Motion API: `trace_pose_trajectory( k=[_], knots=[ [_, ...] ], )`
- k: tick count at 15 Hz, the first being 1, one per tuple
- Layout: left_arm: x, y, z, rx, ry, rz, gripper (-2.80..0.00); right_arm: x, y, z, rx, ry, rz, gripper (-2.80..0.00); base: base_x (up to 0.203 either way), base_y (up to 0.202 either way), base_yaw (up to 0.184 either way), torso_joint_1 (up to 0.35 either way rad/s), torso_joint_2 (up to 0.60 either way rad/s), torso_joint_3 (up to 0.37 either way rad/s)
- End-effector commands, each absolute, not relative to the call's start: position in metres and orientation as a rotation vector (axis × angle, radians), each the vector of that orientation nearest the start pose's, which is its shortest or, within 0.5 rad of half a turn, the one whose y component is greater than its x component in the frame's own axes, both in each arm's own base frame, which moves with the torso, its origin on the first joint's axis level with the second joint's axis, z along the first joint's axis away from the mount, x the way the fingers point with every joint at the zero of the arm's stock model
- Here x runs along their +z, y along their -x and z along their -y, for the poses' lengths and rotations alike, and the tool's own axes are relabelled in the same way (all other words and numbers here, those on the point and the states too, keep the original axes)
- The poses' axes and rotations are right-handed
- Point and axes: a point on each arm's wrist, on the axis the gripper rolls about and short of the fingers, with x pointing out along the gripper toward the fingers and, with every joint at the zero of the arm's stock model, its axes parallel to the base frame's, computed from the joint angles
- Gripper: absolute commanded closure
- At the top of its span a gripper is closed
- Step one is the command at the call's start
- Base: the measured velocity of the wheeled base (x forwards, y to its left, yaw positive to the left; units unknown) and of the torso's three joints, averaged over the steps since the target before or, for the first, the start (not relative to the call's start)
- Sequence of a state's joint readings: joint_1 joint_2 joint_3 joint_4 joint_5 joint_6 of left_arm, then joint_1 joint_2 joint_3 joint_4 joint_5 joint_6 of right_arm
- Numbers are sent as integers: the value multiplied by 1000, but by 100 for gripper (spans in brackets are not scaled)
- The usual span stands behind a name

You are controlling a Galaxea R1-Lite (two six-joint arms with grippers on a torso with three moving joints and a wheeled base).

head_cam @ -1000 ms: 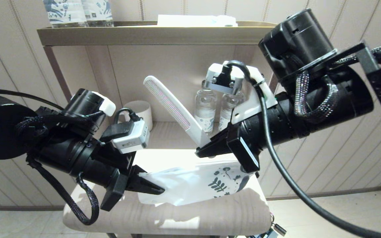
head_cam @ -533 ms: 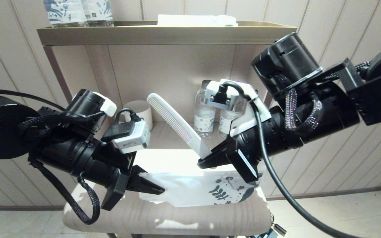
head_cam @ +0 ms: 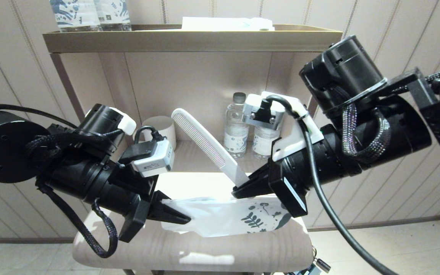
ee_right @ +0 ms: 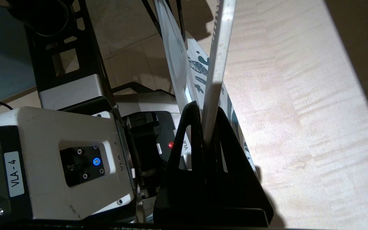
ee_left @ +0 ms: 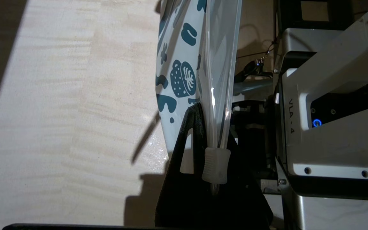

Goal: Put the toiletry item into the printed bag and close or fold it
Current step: Place the comb into the storage bag

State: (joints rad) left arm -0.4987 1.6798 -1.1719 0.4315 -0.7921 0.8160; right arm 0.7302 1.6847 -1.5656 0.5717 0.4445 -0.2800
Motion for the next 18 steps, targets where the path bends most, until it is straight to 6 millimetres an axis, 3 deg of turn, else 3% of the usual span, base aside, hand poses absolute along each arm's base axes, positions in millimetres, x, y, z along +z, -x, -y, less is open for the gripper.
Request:
trace_pose_trajectory(
  k=[1, 7, 14, 18],
  knots=[
    [202, -237, 147, -1510, -498, -441, 0, 282, -211, -203, 1227, 345, -589, 0, 0, 0, 0, 0, 0, 0],
    [205, -238, 146, -1506, -494, -429, 0, 265, -214, -193, 1201, 347, -616, 0, 0, 0, 0, 0, 0, 0],
    [202, -248, 146, -1493, -483, -439, 0, 280, -185, -184, 1246, 356, -556, 0, 0, 0, 0, 0, 0, 0],
    [208, -251, 144, -1478, -477, -424, 0, 268, -178, -183, 1260, 377, -598, 0, 0, 0, 0, 0, 0, 0]
  ],
)
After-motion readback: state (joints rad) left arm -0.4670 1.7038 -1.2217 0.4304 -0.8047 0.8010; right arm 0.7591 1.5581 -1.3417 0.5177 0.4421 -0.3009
